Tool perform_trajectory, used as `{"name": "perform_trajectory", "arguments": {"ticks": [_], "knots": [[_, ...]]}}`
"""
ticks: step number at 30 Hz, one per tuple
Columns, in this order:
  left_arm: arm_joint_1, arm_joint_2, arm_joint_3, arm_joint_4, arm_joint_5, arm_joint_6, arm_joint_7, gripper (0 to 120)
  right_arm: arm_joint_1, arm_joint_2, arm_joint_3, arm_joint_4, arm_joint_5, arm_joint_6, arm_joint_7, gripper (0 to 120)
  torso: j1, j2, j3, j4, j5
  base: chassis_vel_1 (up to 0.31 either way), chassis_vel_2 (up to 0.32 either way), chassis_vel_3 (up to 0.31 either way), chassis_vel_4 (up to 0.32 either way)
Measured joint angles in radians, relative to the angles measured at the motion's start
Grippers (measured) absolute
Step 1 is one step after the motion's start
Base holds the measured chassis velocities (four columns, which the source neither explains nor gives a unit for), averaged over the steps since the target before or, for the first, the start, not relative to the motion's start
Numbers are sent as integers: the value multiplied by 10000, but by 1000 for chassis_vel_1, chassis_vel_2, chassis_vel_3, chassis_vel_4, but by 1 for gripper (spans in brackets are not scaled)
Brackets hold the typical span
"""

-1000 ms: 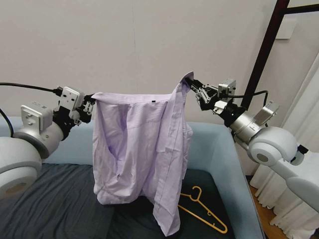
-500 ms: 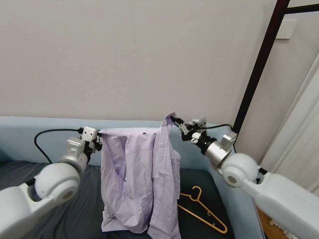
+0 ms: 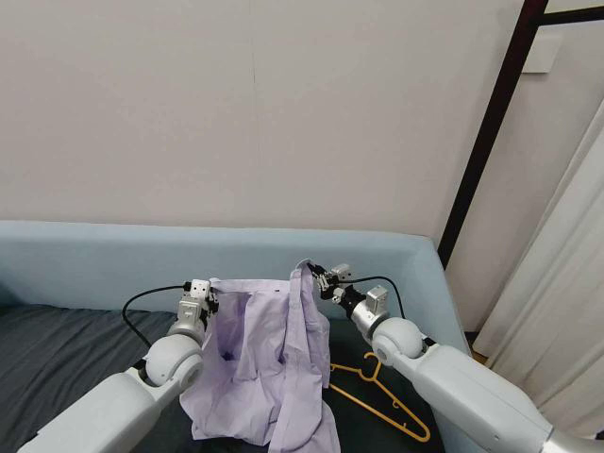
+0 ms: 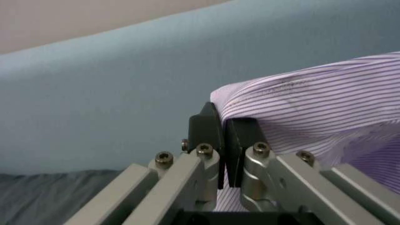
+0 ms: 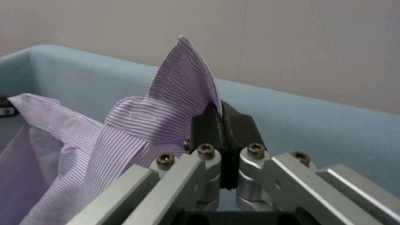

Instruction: Pick up the clothes from the sofa and hang them on the clothes hanger.

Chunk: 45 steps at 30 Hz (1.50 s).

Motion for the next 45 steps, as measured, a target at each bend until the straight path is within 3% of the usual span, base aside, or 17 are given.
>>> {"name": "perform_trajectory", "arguments": {"ticks": [6,9,14,19,29,31,33,35,38,39,45], "knots": [[-223,-407,83,548,66,-23,-3,0,-165,-14,166,-498,-258,119,-124,0,0,0,0,-4,2,0,0,0,0],[-311,-537,136,696,71,-31,-37,0,-319,-146,287,-566,-423,111,-124,7,0,0,0,-2,1,0,0,0,0],[-583,-709,287,973,97,-45,-53,0,-958,-949,668,-503,-834,-36,-335,30,0,1,0,-7,3,0,0,0,0],[-685,-783,406,1056,129,-71,-68,0,-1235,-1330,867,-342,-979,-83,-352,43,0,2,-1,-4,3,0,0,0,0],[-795,-817,517,1199,278,-158,-204,0,-1890,-2314,1538,-369,-1777,-577,-246,86,-1,2,-1,-3,0,0,0,0,0],[-795,-797,513,1169,279,-168,-204,0,-2017,-2395,1609,-259,-1665,-671,-234,89,0,2,-1,-2,1,0,0,0,0],[-706,-738,463,1040,408,-267,-179,0,-2545,-2654,1905,394,-990,-1122,-56,98,-1,3,-2,-4,1,0,0,0,0],[-652,-738,446,1020,479,-312,-148,0,-2776,-2713,2036,700,-821,-1363,25,99,-1,2,-1,-4,1,0,0,0,0],[-317,-805,277,969,928,-540,-12,0,-3792,-2913,2605,1802,-604,-2614,320,100,-2,3,-2,-3,0,0,0,0,0],[-317,-805,277,969,928,-540,-12,0,-3792,-2913,2605,1802,-604,-2614,320,100,-2,3,-2,-3,0,0,0,0,0],[198,-752,41,839,1418,-1283,470,0,-4438,-2916,2971,2051,-262,-4790,362,100,-3,3,-2,-4,1,0,0,0,0]]}}
